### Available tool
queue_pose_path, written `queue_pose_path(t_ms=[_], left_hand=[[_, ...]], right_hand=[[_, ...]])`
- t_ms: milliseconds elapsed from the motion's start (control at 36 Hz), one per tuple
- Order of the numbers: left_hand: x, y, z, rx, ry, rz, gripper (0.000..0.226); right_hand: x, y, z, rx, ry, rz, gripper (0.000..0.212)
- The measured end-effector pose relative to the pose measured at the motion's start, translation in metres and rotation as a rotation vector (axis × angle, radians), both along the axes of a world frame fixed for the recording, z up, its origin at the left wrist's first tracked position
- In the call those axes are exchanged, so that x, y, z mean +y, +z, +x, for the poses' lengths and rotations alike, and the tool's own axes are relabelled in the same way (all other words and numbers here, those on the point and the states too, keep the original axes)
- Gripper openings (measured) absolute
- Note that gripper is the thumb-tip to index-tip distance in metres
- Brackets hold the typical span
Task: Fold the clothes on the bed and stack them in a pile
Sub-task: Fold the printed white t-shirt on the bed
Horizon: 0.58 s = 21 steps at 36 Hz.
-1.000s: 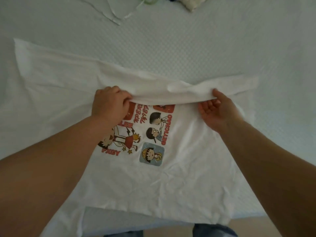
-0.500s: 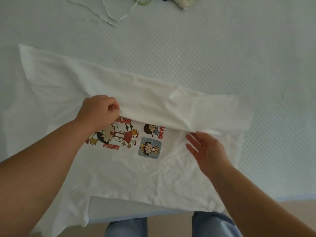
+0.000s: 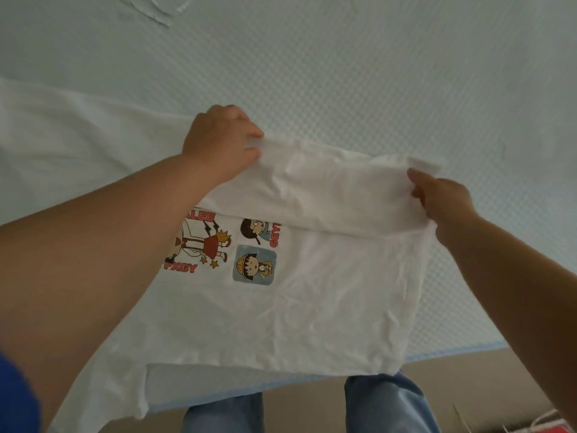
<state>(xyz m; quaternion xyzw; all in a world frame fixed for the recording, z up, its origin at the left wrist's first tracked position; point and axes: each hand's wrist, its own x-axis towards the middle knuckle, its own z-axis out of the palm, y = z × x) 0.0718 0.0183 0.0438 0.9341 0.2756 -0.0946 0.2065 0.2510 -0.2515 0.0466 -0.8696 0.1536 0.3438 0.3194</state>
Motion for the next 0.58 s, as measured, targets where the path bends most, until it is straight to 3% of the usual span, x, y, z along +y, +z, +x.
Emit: queue_pose_path(t_ms=[139, 389, 583], left_hand=[[0.002, -0.007, 0.015, 0.09, -0.016, 0.016, 0.033], [0.002, -0.011, 0.026, 0.111, -0.044, 0.017, 0.017], [0.014, -0.008, 0.039, -0.034, 0.218, -0.182, 0.017]], right_hand=[[0.005, 0.002, 0.025, 0.124, -0.194, 0.127, 0.03], [-0.005, -0.005, 0.026, 0.01, -0.03, 0.165, 0.016], [-0.013, -0.011, 0.053, -0.018, -0.161, 0.283, 0.02]])
